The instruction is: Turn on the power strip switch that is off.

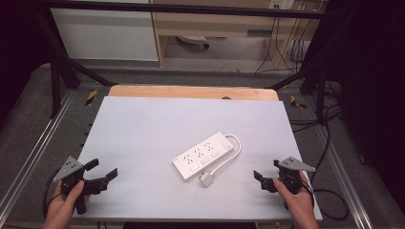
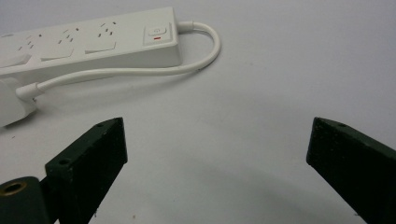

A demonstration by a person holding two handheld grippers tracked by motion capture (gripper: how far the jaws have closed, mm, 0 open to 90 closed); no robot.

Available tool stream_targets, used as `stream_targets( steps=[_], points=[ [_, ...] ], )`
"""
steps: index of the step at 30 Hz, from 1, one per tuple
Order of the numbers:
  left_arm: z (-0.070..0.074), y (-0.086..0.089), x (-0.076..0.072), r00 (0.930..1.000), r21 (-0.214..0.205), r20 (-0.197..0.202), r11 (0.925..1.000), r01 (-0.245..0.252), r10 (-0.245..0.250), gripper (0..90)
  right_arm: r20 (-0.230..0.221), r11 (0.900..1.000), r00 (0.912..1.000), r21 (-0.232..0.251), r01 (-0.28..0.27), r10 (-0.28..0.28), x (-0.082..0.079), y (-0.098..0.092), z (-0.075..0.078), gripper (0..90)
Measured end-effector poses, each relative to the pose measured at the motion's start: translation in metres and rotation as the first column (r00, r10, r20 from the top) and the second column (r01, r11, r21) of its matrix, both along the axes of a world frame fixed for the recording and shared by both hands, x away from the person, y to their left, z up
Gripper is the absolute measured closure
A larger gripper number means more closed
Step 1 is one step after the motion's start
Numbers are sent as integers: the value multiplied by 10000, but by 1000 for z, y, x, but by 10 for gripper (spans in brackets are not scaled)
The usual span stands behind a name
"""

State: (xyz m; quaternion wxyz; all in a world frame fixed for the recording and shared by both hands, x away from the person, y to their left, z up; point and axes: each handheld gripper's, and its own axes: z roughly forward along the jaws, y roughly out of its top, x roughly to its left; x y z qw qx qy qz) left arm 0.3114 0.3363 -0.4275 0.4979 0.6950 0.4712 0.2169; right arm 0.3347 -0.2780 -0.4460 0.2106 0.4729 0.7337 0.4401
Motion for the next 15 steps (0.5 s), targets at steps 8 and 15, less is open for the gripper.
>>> stream_targets(
  steps=[8,15],
  points=[
    [0,-2,0,10000,64,-38,10000,72,-71,93,3,9996,10000,252,84,-84,0,-3,0,51],
    [1,-2,0,9999,-33,104,9999,131,-131,91,1,9994,9999,311,150,-150,0,-4,1,45]
  ],
)
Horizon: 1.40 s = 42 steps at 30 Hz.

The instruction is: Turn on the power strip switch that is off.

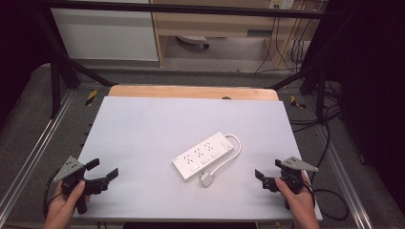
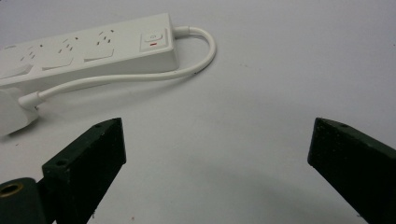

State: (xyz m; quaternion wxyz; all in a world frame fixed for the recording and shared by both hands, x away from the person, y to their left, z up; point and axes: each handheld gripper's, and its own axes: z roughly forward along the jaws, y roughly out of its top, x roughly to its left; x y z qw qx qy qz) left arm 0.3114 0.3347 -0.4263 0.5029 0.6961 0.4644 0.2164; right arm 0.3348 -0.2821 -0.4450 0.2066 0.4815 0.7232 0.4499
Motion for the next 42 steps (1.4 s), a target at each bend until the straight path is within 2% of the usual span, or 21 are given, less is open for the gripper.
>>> stream_targets(
  steps=[7,17,22,27,42],
  points=[
    [1,-1,-1,9999,-60,91,9999,98,-98,90,153,10000,9999,-9,-23,23,0,0,2,45],
    [0,-2,0,9999,-16,-18,9999,129,-129,88,425,9999,9990,130,-105,99,-1,0,6,45],
    [0,-2,0,9999,-38,-50,9999,128,-129,88,676,9986,9971,372,-366,340,-2,1,14,44],
    [0,-2,0,9999,-43,-61,9999,150,-150,88,735,9969,9958,534,-582,542,-3,3,17,39],
    [-1,-3,0,9998,23,-103,9999,166,-166,88,1128,9915,9914,1035,-787,669,-6,3,28,21]
  ],
)
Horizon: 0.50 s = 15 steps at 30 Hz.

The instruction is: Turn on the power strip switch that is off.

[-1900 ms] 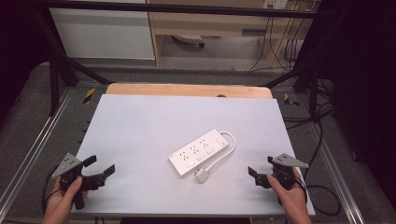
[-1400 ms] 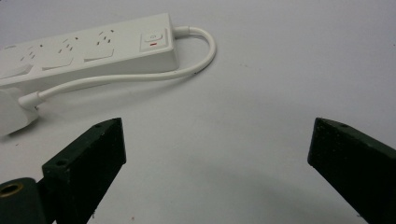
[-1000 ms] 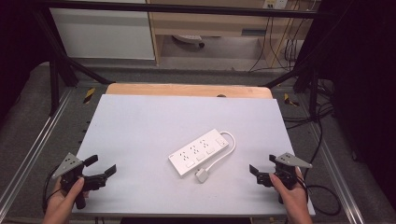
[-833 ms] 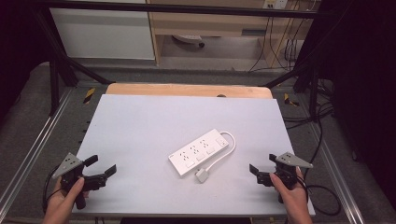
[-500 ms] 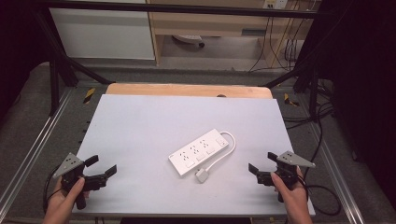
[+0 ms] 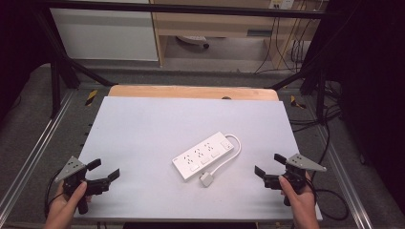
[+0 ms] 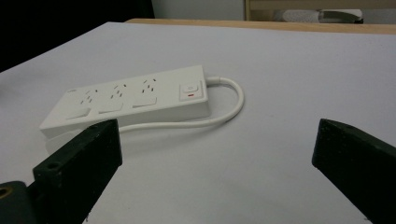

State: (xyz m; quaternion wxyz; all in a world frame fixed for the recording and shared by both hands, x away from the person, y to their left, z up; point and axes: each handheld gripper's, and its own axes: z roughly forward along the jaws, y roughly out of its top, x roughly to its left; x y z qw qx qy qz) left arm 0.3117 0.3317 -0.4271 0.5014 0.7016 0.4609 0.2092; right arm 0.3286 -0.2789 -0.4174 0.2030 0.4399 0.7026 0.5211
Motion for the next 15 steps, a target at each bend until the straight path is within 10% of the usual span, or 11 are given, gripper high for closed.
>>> stream_targets(
  steps=[15],
  points=[
    [-1,-4,1,9999,160,-70,9998,91,-90,88,254,9999,9996,-18,-156,156,-3,5,12,22]
  ],
)
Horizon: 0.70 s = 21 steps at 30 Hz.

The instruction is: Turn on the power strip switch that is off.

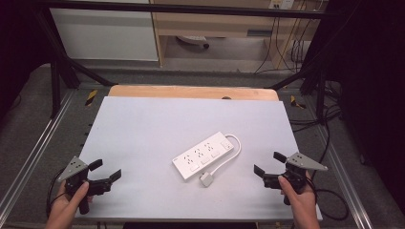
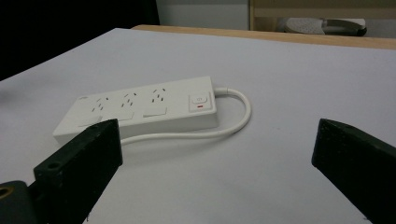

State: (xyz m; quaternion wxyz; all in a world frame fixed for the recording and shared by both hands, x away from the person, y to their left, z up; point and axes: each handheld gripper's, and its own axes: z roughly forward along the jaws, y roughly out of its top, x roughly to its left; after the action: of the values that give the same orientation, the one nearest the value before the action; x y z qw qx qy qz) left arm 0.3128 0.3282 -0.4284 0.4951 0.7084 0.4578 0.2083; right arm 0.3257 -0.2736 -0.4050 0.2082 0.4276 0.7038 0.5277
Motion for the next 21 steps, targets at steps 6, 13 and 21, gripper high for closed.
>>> stream_targets(
  steps=[6,13,21],
  points=[
    [-1,0,0,10000,67,-84,10000,-25,26,88,110,10000,9999,-5,-73,74,2,4,9,22],
    [-2,0,1,9999,104,-158,9999,-35,36,87,81,9998,9999,-168,-143,144,6,11,14,22],
    [-2,0,0,9997,41,-242,10000,-48,49,88,-78,9994,9998,-284,-195,193,14,23,20,30]
  ],
)
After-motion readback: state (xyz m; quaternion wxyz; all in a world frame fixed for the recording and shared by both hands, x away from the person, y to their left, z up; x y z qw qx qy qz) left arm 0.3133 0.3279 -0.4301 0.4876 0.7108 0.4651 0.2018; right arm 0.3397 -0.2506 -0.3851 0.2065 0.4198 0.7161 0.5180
